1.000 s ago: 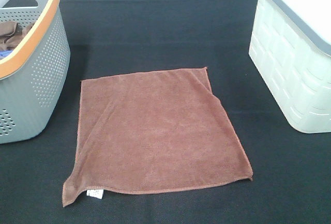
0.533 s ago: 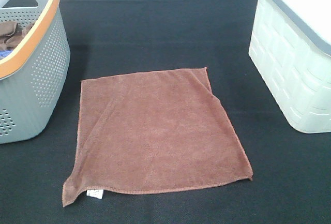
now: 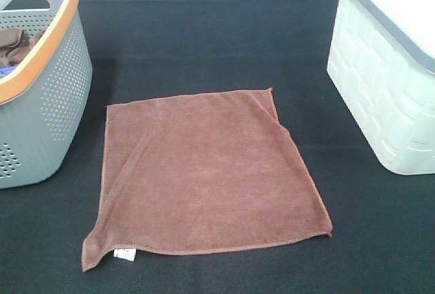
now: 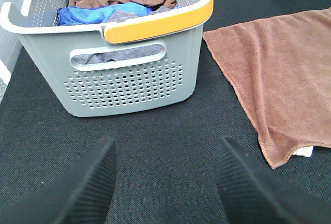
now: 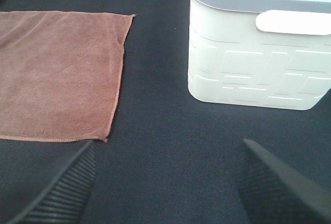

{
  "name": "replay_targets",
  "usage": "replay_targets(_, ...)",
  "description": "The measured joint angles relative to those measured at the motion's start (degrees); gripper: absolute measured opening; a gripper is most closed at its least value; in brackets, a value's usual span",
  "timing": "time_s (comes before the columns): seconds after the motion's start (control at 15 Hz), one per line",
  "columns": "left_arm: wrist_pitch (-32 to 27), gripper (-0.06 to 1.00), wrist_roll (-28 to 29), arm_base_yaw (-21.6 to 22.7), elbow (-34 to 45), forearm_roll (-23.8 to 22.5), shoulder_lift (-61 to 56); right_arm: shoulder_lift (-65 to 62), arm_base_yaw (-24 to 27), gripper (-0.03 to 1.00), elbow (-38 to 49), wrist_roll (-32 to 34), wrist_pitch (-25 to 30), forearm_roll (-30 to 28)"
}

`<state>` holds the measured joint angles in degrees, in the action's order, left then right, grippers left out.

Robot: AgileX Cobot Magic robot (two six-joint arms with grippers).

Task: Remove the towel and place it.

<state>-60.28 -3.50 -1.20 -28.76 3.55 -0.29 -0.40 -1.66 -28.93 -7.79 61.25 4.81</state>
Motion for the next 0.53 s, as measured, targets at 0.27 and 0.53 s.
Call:
replay_targets(0.27,0.0,0.55,0.0,0.0,0.0,0.0,0.0,0.0,0.0,0.72,0.0,0.0,0.0,0.0)
replay_targets(0.53,0.0,0.55,0.0,0.0,0.0,0.0,0.0,0.0,0.0,0.72,0.0,0.0,0.0,0.0)
